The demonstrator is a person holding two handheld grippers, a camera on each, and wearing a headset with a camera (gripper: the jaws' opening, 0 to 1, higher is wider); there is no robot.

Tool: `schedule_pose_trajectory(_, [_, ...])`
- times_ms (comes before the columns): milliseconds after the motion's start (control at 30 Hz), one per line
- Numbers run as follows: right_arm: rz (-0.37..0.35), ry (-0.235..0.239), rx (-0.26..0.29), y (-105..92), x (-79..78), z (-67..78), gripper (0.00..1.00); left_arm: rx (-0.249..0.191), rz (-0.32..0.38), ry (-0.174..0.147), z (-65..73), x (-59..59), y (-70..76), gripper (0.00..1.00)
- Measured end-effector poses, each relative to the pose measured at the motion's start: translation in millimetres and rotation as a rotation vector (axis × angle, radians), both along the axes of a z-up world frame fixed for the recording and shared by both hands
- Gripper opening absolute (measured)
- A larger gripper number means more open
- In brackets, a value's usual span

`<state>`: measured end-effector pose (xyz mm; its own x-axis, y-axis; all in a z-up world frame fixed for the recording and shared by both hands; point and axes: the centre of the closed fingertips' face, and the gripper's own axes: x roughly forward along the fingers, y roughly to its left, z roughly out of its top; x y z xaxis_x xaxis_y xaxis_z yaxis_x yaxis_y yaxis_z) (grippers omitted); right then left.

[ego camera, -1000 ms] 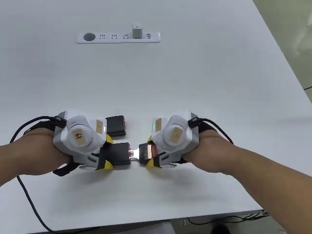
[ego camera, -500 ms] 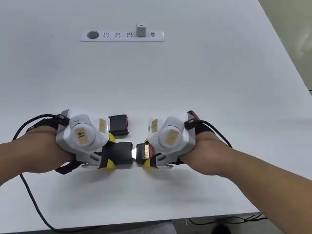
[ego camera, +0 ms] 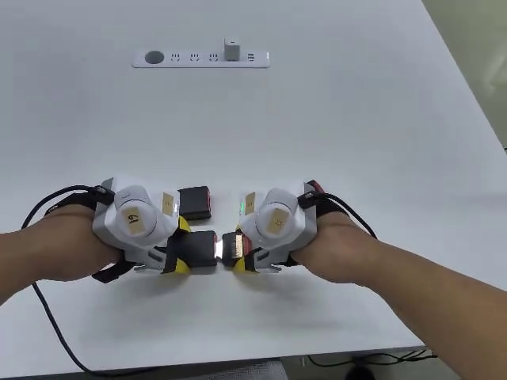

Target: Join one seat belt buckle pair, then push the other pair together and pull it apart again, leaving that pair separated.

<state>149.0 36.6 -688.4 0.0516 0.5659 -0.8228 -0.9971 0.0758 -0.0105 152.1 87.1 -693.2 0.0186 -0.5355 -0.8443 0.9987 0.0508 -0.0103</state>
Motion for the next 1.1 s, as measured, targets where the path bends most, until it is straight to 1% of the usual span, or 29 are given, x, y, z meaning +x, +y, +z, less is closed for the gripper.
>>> schedule_pose_trajectory(133, [0.011, -0.006, -0.002, -2.7, 1.0, -1.8, 0.31, -0.011, -0.003, 0.000, 1.2, -0.4, -0.1, 0.33])
schedule_pose_trajectory(500, [0.014, -0.006, -0.012, -6.9, 1.5, -1.7, 0.31, -0.006, 0.013, 0.002, -0.8, 1.3, 1.7, 0.33])
schedule_pose_trajectory(567, [0.017, -0.006, -0.015, -7.9, 1.9, -1.4, 0.31, -0.007, 0.014, 0.003, 1.1, 0.9, 0.9, 0.32])
schedule_pose_trajectory(833, [0.013, 0.001, -0.015, -9.8, 3.1, -2.3, 0.31, -0.004, 0.014, 0.006, 2.4, -0.1, 0.3, 0.32])
schedule_pose_trajectory(1100, [0.017, 0.018, -0.038, -10.2, 4.3, -3.0, 0.32, 0.008, 0.007, 0.008, 2.6, -0.3, 0.2, 0.33])
